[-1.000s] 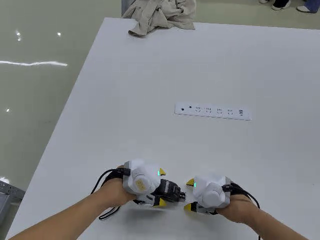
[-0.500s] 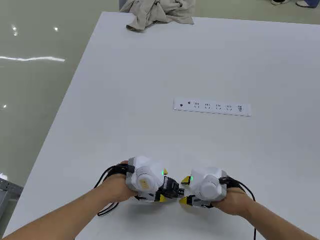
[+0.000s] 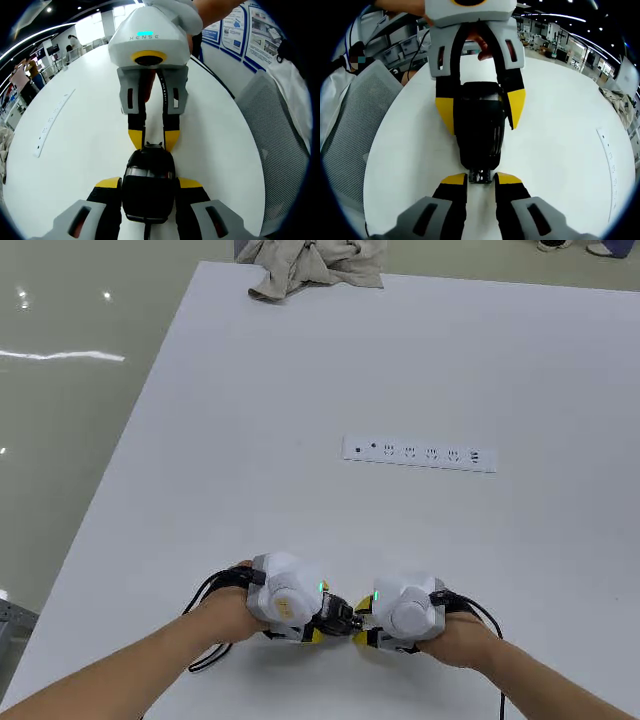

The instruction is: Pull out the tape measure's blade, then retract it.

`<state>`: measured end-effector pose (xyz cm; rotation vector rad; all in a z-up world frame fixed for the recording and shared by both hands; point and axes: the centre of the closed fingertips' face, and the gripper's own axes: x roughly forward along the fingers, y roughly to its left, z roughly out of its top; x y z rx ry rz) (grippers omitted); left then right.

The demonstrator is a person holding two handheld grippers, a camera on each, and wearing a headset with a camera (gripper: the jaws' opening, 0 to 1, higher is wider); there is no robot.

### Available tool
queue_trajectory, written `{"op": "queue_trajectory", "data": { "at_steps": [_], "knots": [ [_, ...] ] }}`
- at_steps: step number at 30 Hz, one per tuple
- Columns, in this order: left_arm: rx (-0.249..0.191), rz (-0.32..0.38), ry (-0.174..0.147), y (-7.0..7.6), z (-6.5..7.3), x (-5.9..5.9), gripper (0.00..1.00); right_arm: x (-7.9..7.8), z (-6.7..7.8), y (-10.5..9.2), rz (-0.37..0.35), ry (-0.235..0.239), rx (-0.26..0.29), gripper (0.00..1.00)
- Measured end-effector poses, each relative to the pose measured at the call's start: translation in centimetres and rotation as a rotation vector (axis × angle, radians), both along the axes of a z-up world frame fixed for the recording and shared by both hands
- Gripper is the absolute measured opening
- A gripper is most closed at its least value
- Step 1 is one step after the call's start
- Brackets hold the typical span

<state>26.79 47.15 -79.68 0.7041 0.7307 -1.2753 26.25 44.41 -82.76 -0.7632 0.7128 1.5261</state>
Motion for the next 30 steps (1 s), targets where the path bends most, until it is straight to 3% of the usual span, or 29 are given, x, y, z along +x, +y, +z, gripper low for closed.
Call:
{"op": "queue_trajectory", "data": {
  "at_steps": [30],
  "knots": [
    [0.021, -0.018, -0.034, 0.09, -0.22, 0.21, 0.35, 0.01, -0.1, -0.07, 0.029, -0.013, -0.003, 0.15]
  ]
}}
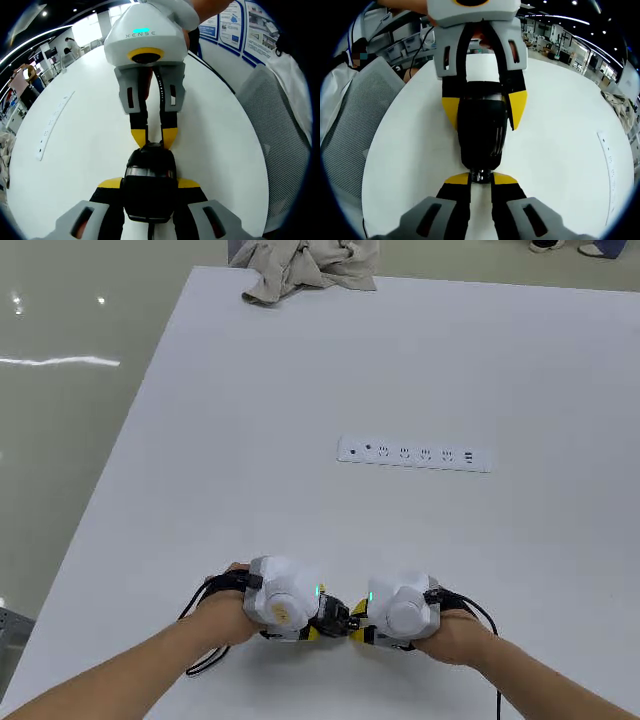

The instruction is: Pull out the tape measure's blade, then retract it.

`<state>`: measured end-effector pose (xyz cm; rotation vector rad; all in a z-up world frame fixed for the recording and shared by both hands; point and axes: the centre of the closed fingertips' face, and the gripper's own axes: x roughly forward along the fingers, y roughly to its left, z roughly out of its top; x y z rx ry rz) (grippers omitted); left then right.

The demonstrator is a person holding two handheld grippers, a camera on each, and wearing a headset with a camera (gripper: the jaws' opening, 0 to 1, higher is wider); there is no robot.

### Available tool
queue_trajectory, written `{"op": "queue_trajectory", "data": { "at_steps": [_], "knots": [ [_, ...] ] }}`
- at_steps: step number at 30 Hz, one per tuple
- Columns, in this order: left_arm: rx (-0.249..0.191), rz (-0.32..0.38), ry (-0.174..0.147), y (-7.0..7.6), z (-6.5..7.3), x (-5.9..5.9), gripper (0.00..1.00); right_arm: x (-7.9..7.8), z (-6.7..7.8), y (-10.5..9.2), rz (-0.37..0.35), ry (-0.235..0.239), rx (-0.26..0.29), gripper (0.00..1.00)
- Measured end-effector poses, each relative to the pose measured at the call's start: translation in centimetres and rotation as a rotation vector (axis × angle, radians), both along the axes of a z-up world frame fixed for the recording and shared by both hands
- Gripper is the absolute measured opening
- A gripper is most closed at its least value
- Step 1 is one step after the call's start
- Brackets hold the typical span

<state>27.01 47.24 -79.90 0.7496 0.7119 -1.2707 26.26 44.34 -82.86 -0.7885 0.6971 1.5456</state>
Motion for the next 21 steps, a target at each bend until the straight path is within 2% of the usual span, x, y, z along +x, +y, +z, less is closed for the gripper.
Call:
{"op": "queue_trajectory", "data": {
  "at_steps": [11, 21],
  "knots": [
    [0.012, 0.013, 0.002, 0.1, 0.1, 0.0, 0.34, 0.1, 0.1, -0.1, 0.003, -0.017, 0.005, 0.14],
    [0.017, 0.017, 0.009, 0.1, 0.0, 0.1, 0.34, 0.3, 0.4, -1.4, -0.002, -0.02, -0.002, 0.14]
  ]
}}
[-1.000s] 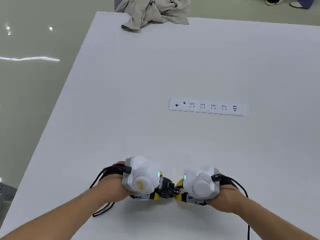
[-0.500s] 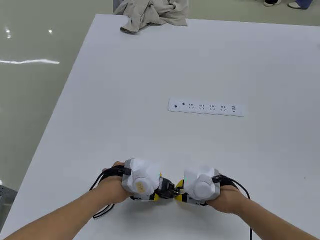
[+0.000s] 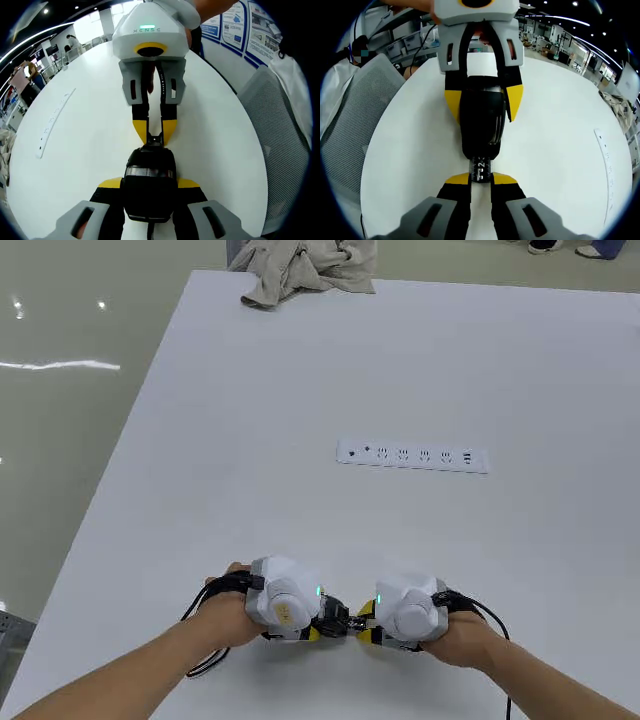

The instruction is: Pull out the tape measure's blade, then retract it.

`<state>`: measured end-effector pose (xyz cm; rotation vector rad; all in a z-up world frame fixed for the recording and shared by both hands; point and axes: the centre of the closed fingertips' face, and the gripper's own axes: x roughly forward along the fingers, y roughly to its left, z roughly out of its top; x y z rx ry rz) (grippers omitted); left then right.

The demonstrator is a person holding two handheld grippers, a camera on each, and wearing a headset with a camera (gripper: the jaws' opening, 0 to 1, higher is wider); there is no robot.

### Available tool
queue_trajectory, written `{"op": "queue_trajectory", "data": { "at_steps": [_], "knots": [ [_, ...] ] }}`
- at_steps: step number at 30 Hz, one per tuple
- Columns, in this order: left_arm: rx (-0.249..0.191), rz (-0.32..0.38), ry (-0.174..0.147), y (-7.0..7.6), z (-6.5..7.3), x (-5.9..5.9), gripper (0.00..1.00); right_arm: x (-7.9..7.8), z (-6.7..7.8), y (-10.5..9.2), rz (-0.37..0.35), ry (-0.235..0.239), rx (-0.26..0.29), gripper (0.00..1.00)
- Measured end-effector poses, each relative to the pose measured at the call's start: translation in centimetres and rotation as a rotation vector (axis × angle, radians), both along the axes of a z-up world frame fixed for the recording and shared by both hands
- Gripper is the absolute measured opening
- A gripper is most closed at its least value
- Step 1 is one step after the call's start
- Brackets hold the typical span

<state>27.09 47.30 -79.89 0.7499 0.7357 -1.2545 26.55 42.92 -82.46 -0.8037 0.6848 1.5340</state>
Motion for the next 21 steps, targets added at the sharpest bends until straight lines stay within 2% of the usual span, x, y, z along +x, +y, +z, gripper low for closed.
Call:
{"op": "queue_trajectory", "data": {
  "at_steps": [21],
  "knots": [
    [0.02, 0.002, -0.002, 0.0, -0.1, 0.0, 0.34, 0.3, -0.3, -2.4, -0.02, -0.004, -0.019, 0.14]
  ]
}}
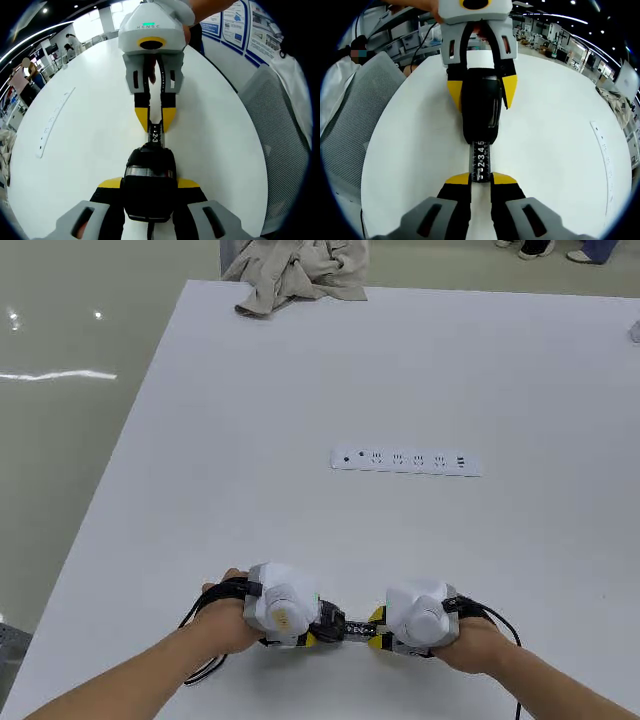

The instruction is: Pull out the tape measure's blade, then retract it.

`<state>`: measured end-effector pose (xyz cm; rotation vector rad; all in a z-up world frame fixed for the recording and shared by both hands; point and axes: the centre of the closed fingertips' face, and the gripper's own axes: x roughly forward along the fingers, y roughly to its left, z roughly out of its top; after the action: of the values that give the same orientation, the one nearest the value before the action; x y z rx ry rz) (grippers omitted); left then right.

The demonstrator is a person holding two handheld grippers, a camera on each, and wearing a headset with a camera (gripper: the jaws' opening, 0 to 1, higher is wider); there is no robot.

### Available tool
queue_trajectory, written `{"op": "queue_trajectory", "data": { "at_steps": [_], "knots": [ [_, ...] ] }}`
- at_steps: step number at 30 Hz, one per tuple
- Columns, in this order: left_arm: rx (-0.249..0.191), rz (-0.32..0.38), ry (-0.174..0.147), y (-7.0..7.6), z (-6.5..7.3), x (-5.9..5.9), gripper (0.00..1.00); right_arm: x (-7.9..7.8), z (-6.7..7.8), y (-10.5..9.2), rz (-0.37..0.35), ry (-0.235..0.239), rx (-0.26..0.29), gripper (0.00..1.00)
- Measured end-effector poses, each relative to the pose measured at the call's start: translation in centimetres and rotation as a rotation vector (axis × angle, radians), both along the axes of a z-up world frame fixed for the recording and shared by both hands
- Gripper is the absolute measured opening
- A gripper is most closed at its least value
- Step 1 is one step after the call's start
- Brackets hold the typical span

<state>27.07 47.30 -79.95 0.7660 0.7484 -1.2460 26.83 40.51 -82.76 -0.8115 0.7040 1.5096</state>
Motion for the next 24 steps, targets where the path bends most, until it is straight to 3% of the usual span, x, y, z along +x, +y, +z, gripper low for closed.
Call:
{"op": "queue_trajectory", "data": {
  "at_steps": [24],
  "knots": [
    [0.017, -0.005, 0.0, 0.0, 0.0, -0.1, 0.34, 0.4, 0.3, -4.0, -0.032, -0.004, -0.027, 0.13]
  ]
}}
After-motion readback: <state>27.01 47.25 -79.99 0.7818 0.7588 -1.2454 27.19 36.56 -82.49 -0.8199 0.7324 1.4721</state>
